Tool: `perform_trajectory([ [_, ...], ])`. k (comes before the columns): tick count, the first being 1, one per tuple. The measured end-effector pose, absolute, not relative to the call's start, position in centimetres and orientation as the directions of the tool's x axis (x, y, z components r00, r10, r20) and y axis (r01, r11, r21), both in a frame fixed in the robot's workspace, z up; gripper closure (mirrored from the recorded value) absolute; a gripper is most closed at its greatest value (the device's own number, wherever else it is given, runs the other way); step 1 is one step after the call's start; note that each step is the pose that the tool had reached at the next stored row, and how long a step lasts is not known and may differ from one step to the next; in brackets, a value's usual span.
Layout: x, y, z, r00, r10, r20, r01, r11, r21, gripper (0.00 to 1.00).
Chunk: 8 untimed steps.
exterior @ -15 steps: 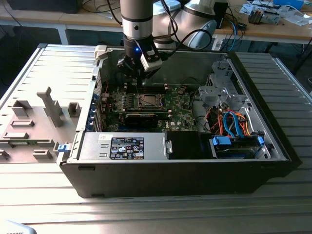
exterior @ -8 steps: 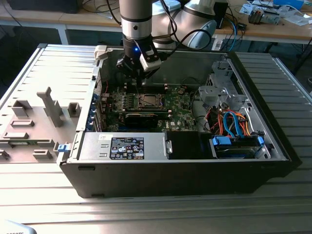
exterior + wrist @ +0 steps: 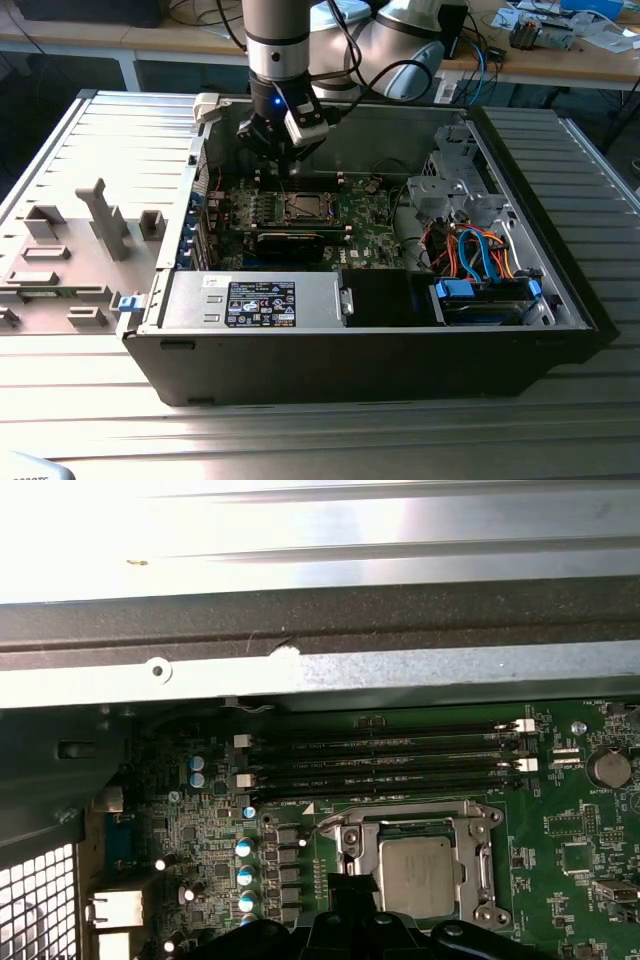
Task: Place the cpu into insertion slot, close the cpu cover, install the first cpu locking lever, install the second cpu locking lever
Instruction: 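Install the first cpu locking lever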
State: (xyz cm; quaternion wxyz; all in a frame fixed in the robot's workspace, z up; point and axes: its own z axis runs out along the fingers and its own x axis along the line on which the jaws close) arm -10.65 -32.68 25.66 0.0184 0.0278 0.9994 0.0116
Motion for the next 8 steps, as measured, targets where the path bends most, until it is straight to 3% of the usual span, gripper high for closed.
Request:
perform_trajectory([
  [8, -11.43, -32.68, 25.66, -0.998, 0.057, -0.035, 0.055, 0.998, 0.037, 0.89],
])
